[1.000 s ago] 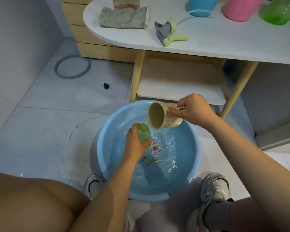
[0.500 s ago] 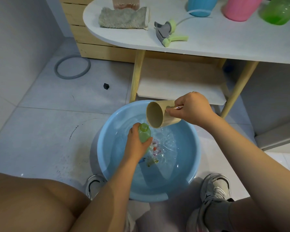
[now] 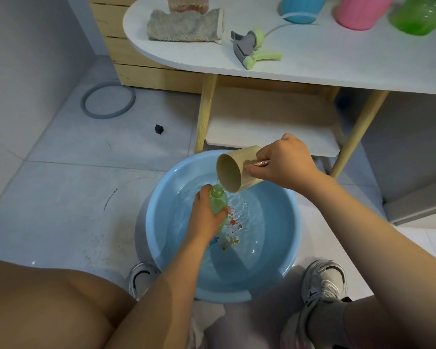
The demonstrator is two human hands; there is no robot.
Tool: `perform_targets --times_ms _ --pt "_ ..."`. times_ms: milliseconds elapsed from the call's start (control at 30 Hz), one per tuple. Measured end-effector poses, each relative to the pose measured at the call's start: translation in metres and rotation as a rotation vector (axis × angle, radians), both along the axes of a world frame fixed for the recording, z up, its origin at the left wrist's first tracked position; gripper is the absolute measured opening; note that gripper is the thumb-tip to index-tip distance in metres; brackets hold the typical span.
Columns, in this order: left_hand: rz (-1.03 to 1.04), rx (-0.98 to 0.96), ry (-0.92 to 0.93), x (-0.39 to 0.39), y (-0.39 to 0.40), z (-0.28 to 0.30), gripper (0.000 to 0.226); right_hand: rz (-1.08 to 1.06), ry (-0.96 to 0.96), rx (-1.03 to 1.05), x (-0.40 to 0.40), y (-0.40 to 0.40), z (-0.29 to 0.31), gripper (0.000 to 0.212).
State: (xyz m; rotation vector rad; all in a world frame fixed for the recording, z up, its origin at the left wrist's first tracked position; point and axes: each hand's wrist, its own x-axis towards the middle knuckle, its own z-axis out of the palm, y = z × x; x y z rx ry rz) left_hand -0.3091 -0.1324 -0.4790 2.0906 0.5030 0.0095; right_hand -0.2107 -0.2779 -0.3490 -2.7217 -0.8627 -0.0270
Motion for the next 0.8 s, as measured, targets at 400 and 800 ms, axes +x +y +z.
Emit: perform_targets --times_ms 400,800 --pt "-0.016 0.016 0.011 -0.0005 0.0003 0.0005 0.062 0.089 -0.207 0.0 -0.0024 0.0041 0.0004 0.041" --pt "-0.004 0.004 0.023 0.0006 -0.0015 0.005 0.065 0.156 -0.439 0.016 -0.0025 0.0088 0.0016 0.043"
